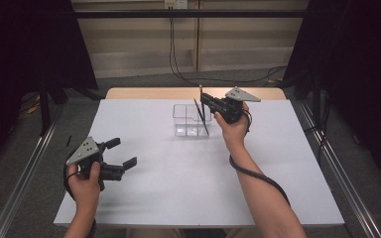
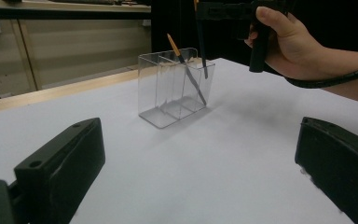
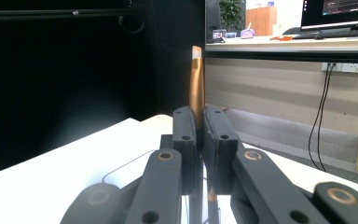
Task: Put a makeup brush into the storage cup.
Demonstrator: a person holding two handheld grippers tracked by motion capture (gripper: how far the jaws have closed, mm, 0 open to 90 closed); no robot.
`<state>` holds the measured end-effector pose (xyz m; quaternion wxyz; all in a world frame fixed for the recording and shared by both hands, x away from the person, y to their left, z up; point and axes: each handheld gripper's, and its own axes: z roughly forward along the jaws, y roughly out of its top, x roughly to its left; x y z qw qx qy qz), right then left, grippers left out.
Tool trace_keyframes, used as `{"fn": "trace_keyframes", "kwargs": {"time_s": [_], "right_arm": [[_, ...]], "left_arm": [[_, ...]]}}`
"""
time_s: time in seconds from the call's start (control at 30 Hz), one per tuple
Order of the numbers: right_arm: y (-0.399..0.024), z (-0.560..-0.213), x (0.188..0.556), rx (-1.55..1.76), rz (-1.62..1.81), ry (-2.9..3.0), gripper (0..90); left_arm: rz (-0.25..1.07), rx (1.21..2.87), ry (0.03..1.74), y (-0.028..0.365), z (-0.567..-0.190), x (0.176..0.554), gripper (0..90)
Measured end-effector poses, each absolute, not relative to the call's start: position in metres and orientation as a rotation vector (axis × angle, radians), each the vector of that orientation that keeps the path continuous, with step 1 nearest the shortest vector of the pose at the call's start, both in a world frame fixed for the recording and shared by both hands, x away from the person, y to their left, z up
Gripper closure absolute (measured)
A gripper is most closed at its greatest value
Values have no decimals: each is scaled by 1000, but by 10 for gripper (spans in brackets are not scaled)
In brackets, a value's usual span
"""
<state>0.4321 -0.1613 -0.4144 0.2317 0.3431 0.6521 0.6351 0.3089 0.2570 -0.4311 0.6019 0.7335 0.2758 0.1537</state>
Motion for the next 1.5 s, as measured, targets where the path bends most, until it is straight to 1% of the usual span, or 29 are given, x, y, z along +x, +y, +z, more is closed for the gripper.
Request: {"fn": "trace_keyframes", "kwargs": {"time_s": [0.97,1.0,1.07,1.13,1.23,1.27,1.5], "right_arm": [[-160,-425,429,977,1752,1832,835],[-160,-425,429,980,1762,1827,772],[-161,-426,429,999,1796,1823,610],[-161,-425,429,1004,1810,1811,519],[-161,-424,428,1000,1819,1810,422],[-161,-424,428,997,1820,1810,398],[-163,-423,425,973,1836,1840,328]], "left_arm": [[359,1700,638,257,-430,309,14],[360,1699,638,257,-430,309,14],[360,1697,637,257,-430,309,14],[360,1699,638,258,-431,309,14],[361,1703,636,257,-431,309,14],[360,1701,636,257,-431,309,14],[356,1702,639,257,-431,309,14]]}}
